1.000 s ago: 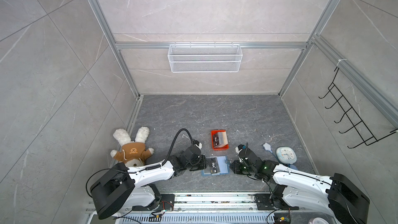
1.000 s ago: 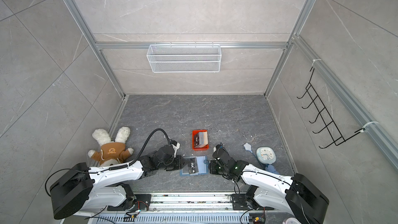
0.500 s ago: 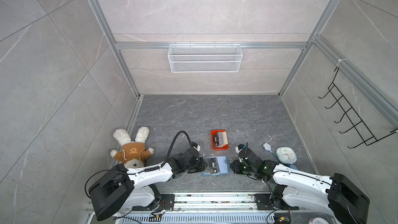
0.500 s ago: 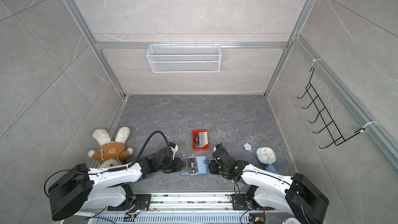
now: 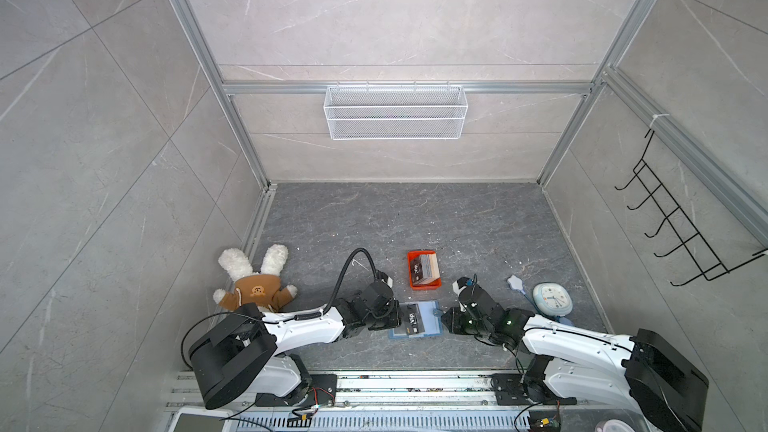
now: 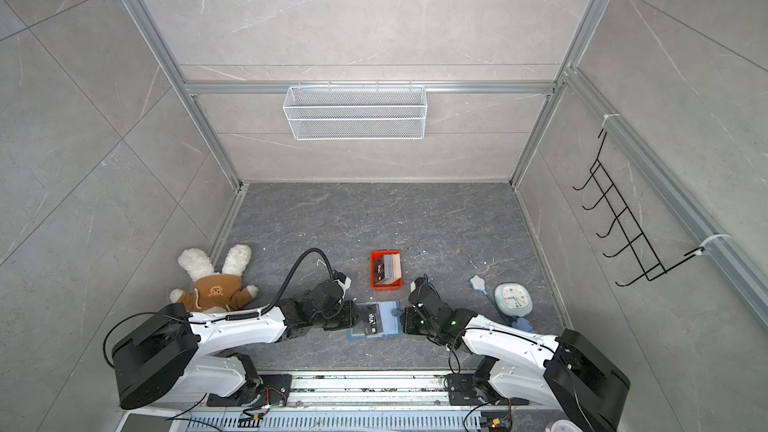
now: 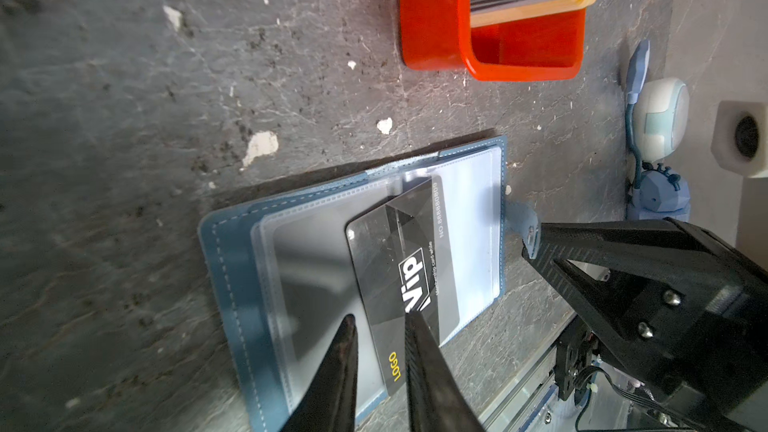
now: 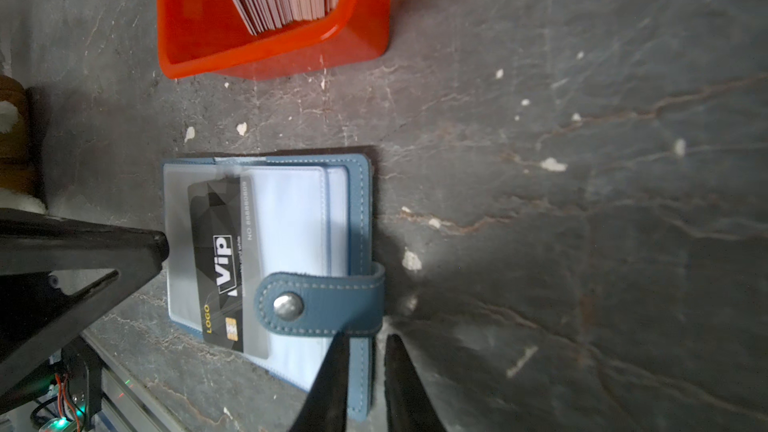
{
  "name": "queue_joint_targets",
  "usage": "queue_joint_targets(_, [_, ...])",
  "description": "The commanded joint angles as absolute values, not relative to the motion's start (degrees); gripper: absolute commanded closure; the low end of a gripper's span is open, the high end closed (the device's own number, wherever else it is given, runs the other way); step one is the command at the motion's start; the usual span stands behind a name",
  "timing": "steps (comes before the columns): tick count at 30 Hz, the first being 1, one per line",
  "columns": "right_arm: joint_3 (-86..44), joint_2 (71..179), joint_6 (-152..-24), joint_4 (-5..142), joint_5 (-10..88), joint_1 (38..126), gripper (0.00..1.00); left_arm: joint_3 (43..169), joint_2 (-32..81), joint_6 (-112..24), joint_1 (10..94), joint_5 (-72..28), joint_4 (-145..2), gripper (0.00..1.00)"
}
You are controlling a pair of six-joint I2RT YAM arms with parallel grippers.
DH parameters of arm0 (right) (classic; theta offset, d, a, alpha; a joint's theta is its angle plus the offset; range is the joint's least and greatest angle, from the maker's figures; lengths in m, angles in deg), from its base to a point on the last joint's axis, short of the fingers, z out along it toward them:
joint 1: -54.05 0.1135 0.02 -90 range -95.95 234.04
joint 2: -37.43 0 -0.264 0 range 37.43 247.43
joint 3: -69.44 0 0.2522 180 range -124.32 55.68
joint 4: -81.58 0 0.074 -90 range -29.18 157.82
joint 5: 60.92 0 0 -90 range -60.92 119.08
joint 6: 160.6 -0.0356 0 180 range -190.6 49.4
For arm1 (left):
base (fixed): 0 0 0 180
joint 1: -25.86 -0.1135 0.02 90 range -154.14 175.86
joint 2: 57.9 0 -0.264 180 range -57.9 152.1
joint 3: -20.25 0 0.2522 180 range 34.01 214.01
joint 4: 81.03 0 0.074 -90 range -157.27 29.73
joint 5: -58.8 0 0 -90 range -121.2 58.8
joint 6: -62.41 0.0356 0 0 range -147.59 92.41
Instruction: Put the credit cards into the card holder
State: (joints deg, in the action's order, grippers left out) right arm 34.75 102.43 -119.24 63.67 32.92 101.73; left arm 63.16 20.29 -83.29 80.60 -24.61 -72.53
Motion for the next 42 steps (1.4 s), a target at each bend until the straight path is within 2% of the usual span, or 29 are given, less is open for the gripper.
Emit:
queue_joint_targets(1, [34.95, 103.01, -119.34, 64.34, 32.43, 102.04, 0.80, 64.80, 20.42, -82.34, 80.83, -25.10, -73.34, 0.76])
queue_joint_targets(12, [32.83, 106.18, -120.05, 64.28, 32.45, 102.06, 0.82, 65.25, 19.63, -85.10, 80.29, -22.36, -72.29, 0.74])
queue_joint_targets(42, [34.76, 106.38, -122.81, 65.57, 31.74, 102.02, 0.88, 67.13, 21.88, -84.57, 78.18, -17.84, -71.83, 0.73])
